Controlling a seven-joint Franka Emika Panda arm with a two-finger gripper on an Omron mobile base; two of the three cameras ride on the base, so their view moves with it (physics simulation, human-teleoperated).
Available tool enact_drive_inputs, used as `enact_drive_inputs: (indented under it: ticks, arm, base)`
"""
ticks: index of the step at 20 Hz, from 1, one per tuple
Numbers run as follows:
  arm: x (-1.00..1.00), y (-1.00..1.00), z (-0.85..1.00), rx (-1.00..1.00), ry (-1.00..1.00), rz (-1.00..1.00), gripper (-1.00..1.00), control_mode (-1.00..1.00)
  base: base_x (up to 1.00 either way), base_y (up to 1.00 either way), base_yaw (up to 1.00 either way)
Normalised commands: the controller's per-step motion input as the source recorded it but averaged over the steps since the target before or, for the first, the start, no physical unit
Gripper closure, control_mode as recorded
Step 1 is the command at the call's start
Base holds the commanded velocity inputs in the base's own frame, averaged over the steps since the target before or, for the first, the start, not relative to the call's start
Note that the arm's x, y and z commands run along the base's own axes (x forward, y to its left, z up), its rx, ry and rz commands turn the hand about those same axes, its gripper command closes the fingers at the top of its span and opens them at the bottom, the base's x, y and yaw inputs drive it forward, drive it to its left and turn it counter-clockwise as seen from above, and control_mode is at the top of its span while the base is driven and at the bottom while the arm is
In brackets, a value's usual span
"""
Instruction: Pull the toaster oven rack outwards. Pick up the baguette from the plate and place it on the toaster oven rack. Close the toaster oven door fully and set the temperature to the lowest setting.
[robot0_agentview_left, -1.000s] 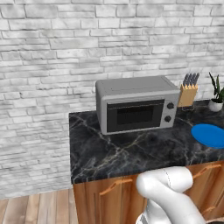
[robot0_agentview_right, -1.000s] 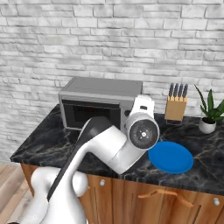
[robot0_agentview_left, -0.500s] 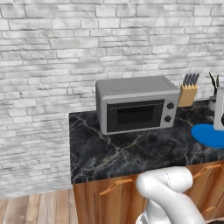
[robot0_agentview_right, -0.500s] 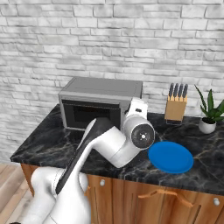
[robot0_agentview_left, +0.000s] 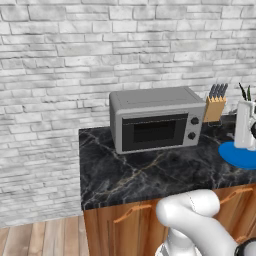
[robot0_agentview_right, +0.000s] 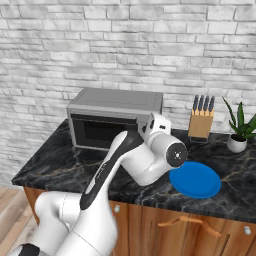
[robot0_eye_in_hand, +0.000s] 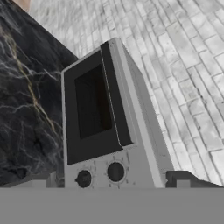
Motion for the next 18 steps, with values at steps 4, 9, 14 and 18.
enact_drive_inputs:
  ticks: [4, 9, 14, 18]
  arm:
    - [0.3, 0.03, -0.17, 0.07, 0.0, 0.11, -1.0, -1.0]
    - [0.23, 0.08, -0.22, 0.04, -0.01, 0.09, -1.0, -1.0]
    - [0.19, 0.12, -0.17, 0.02, -0.05, 0.07, -1.0, -1.0]
    - [0.19, 0.05, -0.09, 0.04, -0.07, 0.01, -1.0, -1.0]
  base:
    - [0.0, 0.0, 0.0]
    - [0.0, 0.0, 0.0]
    - [0.0, 0.0, 0.0]
    - [0.0, 0.0, 0.0]
